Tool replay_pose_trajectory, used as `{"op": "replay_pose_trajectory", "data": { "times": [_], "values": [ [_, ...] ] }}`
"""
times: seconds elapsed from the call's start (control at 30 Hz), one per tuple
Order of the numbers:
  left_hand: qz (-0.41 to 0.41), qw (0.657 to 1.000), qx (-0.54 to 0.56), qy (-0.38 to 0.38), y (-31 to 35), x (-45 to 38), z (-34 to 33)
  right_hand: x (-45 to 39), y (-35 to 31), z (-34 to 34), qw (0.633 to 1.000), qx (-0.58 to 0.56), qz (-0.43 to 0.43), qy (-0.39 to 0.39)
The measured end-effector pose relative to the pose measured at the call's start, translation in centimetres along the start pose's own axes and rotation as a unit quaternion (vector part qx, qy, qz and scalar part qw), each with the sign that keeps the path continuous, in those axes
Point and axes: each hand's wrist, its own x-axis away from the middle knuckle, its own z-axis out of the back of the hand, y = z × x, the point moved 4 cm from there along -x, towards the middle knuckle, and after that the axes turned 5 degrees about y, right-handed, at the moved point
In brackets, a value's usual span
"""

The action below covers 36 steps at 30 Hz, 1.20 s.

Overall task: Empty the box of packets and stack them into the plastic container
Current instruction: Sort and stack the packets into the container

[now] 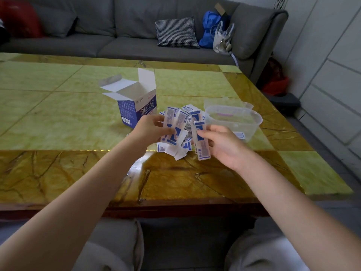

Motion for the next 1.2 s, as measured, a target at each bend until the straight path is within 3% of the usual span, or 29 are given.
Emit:
{"op": "replay_pose_trajectory", "data": {
  "times": [0.07, 0.1, 0.13, 0.2, 0.23, 0.3, 0.47, 0.6, 0.83, 1.03, 1.2],
  "values": [
    [0.011, 1.000, 0.011, -0.014, -0.1, 0.0, -0.5, -0.2, -0.1, -0.5, 1.000, 0.010, 0.014, 0.005],
    [-0.013, 0.999, -0.038, -0.008, 0.0, -0.1, -0.4, -0.3, -0.6, -0.4, 0.992, 0.104, 0.071, 0.028],
    [-0.044, 0.994, -0.098, -0.007, 0.2, -0.1, -0.4, -0.2, -1.4, -0.4, 0.959, 0.231, 0.154, 0.060],
    [-0.102, 0.979, -0.171, -0.031, 0.7, 0.1, -0.6, 0.3, -2.9, -0.8, 0.858, 0.399, 0.312, 0.087],
    [-0.127, 0.972, -0.189, -0.049, 0.9, 0.2, -0.8, 0.3, -3.1, -1.2, 0.822, 0.441, 0.354, 0.070],
    [-0.169, 0.957, -0.227, -0.062, 1.1, 0.3, -1.0, 0.0, -2.7, -1.4, 0.797, 0.485, 0.360, 0.028],
    [-0.167, 0.959, -0.218, -0.066, 0.6, -0.3, -0.7, -0.4, -2.0, -0.9, 0.775, 0.532, 0.339, 0.024],
    [-0.136, 0.966, -0.193, -0.102, 0.0, -0.4, -0.4, -0.3, -1.9, 0.1, 0.791, 0.512, 0.331, 0.046],
    [-0.193, 0.930, -0.314, 0.001, 0.5, -0.2, 0.3, 0.2, -2.0, 0.9, 0.761, 0.549, 0.343, 0.054],
    [-0.224, 0.907, -0.350, -0.069, 0.9, 0.2, -1.2, 0.3, -1.3, -0.8, 0.771, 0.548, 0.321, -0.053],
    [-0.168, 0.953, -0.220, -0.119, 0.6, -0.1, -1.3, 0.0, -1.5, -0.2, 0.782, 0.525, 0.335, 0.016]
  ]
}}
